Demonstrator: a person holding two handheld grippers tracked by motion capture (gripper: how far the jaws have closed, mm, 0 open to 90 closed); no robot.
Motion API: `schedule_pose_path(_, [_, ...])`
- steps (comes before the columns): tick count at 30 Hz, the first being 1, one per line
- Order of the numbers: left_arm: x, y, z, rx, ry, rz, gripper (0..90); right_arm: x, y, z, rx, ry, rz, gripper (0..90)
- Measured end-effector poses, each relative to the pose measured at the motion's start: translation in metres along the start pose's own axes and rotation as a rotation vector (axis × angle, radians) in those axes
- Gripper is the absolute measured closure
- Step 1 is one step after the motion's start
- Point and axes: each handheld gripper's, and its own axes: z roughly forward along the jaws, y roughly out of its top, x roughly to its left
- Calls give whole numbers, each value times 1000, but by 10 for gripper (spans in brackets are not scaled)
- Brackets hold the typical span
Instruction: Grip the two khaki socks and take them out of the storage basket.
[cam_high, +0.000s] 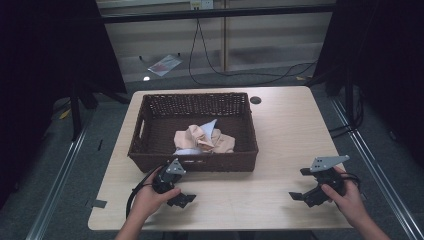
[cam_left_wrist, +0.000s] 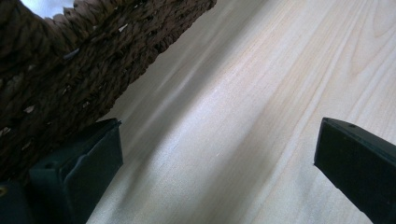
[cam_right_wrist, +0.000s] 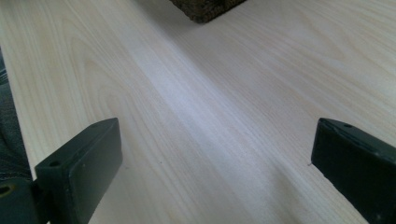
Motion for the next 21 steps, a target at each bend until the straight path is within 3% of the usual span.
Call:
schedule_pose_path(9, [0,3,-1,9,-7,-1,9,3,2,0,1,39,0,19])
schedule_pose_path(21, [-4,11,-2,39,-37,19,10,6,3,0,21,58,-13,19])
